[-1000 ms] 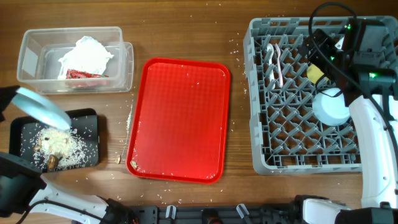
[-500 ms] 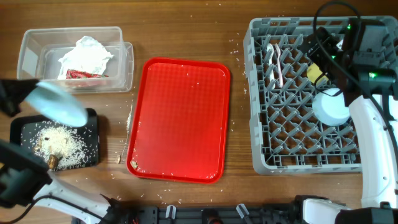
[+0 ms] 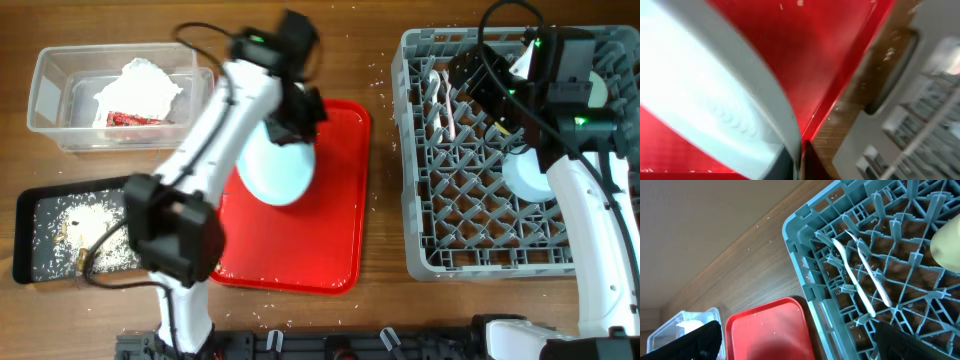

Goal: Sort waste into correct bins and load items into the dishwasher rack
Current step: 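Hand the plate from the left gripper to the right gripper, then stand the plate upright in the rack's left side with the right gripper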

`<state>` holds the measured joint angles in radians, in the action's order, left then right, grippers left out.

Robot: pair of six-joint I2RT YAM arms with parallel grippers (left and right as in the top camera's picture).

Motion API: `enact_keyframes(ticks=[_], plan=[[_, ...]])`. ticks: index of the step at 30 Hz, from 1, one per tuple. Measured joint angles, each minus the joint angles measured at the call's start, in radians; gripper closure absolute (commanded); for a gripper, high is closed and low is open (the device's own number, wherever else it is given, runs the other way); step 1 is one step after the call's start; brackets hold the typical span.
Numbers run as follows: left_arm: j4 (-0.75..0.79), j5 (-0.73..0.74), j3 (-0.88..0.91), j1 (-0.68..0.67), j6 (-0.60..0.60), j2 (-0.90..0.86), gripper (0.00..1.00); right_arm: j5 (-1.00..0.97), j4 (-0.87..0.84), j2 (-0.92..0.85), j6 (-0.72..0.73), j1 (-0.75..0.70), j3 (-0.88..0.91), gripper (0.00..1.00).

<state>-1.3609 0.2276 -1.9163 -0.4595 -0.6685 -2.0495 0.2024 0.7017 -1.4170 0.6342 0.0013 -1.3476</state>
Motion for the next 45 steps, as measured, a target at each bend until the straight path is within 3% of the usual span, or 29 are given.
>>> enact_keyframes(ticks=[1, 3, 4, 6, 10, 13, 17, 18, 19, 20, 21, 22, 25, 28, 30, 31, 35, 39, 45], plan=[[0.001, -0.018, 0.0, -0.025, -0.013, -0.02, 0.57, 0.0, 0.001, 0.0, -0.009, 0.0, 0.0, 0.0], [0.005, -0.09, 0.0, -0.069, -0.047, -0.063, 0.19, 0.0, 0.011, 0.0, -0.012, 0.0, 0.0, 0.0], [0.007, -0.113, 0.0, -0.073, -0.054, -0.064, 0.08, 0.0, 0.012, 0.0, -0.019, 0.001, 0.0, 0.0], [0.008, -0.158, -0.002, -0.05, -0.062, -0.058, 0.01, 0.027, 0.011, 0.0, -0.065, 0.023, 0.0, 0.0], [0.005, -0.219, -0.049, 0.16, -0.068, 0.08, 0.0, 0.063, 0.007, -0.145, -0.223, 0.183, -0.013, 0.1], [-0.019, -0.262, -0.084, 0.535, -0.071, 0.294, 0.0, 0.059, 0.164, -0.389, -0.344, 0.275, -0.13, 0.14], [-0.048, -0.263, -0.098, 0.676, -0.071, 0.372, 0.0, -0.047, 0.293, -0.534, -0.438, 0.431, -0.433, 0.16], [-0.048, -0.263, -0.098, 0.698, -0.071, 0.369, 0.0, -0.054, 0.29, -0.566, -0.443, 0.454, -0.455, 0.02], [-0.048, -0.264, -0.098, 0.735, -0.071, 0.367, 0.0, -0.063, 0.29, -0.632, -0.446, 0.487, -0.46, 0.01], [-0.048, -0.264, -0.098, 0.75, -0.071, 0.367, 0.0, -0.074, 0.289, -0.696, -0.438, 0.506, -0.455, 0.08], [-0.048, -0.264, -0.098, 0.753, -0.071, 0.367, 0.0, -0.086, 0.269, -0.743, -0.411, 0.513, -0.455, 0.26], [-0.048, -0.264, -0.098, 0.753, -0.071, 0.367, 0.0, -0.093, 0.255, -0.776, -0.396, 0.519, -0.454, 0.37], [-0.048, -0.264, -0.098, 0.753, -0.071, 0.367, 0.0, -0.107, 0.249, -0.81, -0.377, 0.534, -0.446, 0.56], [-0.048, -0.264, -0.097, 0.753, -0.071, 0.367, 0.0, -0.111, 0.233, -0.81, -0.355, 0.542, -0.407, 0.66], [-0.048, -0.264, -0.098, 0.753, -0.071, 0.367, 0.0, -0.115, 0.203, -0.81, -0.335, 0.542, -0.336, 0.82], [-0.048, -0.264, -0.098, 0.753, -0.071, 0.367, 0.0, -0.115, 0.194, -0.809, -0.323, 0.542, -0.329, 0.96], [-0.048, -0.265, -0.098, 0.753, -0.071, 0.367, 0.0, -0.103, 0.206, -0.803, -0.271, 0.542, -0.333, 0.96], [-0.048, -0.265, -0.098, 0.753, -0.071, 0.367, 0.0, -0.112, 0.351, -0.78, -0.256, 0.498, -0.43, 0.96], [-0.049, -0.265, -0.098, 0.753, -0.071, 0.367, 0.0, -0.455, 0.486, -0.415, -0.214, 0.241, -0.524, 0.96]])
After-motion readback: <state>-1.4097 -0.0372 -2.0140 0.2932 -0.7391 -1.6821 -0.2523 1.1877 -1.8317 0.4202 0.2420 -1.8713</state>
